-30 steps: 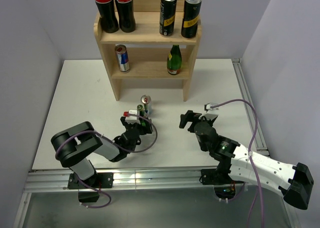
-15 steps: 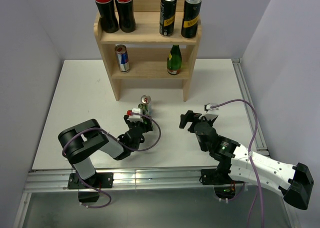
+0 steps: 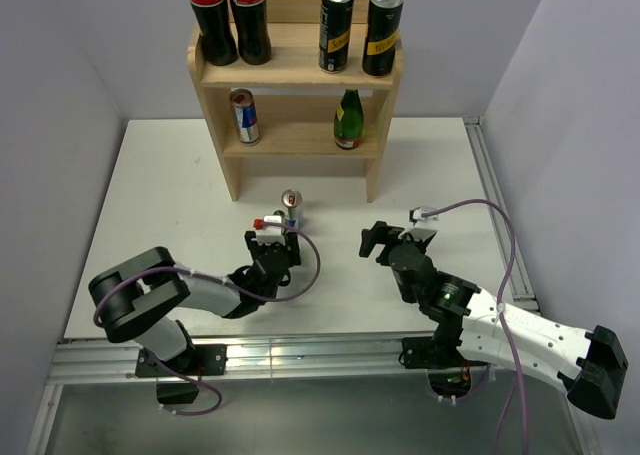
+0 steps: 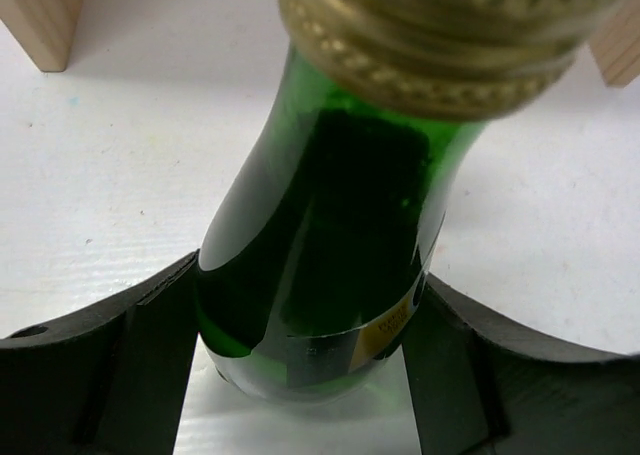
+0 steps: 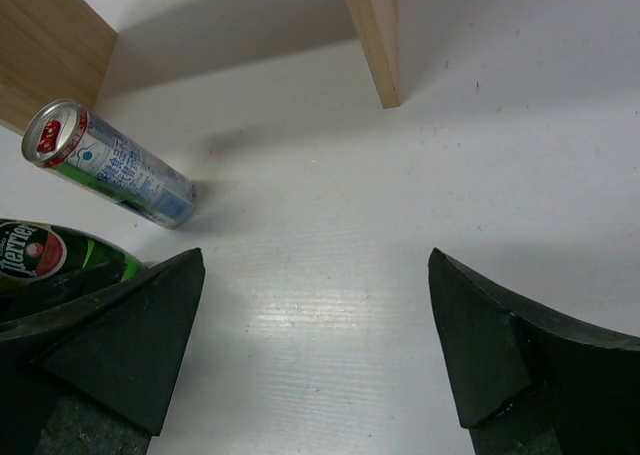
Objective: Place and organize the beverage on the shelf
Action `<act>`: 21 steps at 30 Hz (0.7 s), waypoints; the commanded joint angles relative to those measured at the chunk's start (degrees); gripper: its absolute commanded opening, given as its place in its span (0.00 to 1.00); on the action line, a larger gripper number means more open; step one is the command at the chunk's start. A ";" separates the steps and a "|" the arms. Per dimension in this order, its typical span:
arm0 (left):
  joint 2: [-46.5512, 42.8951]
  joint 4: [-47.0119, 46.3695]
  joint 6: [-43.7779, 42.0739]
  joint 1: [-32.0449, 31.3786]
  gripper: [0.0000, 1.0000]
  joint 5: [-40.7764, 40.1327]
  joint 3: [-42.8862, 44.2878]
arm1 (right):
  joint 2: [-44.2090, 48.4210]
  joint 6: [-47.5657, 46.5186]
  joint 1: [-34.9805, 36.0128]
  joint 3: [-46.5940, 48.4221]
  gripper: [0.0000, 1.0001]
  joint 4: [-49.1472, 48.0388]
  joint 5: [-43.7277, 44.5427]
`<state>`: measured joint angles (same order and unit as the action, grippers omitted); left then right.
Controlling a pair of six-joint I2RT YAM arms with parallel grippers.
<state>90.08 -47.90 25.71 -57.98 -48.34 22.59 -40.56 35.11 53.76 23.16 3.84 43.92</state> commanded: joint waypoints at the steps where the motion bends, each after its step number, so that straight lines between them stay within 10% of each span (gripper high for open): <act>1: -6.66 9.38 1.44 -1.52 0.00 -2.47 5.52 | 0.92 0.66 0.30 -0.39 1.00 -1.46 1.43; 11: -23.28 25.48 -7.87 -2.05 0.00 -0.44 19.67 | 0.48 1.01 0.30 -0.57 1.00 -2.60 1.26; 21: -15.65 26.01 -15.96 3.39 0.00 11.92 38.02 | -0.49 0.92 0.30 -0.57 1.00 -3.22 1.17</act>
<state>72.75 -16.80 13.37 -57.12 -42.89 51.05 -41.12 35.11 53.76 23.07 2.59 43.90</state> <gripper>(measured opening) 0.751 0.999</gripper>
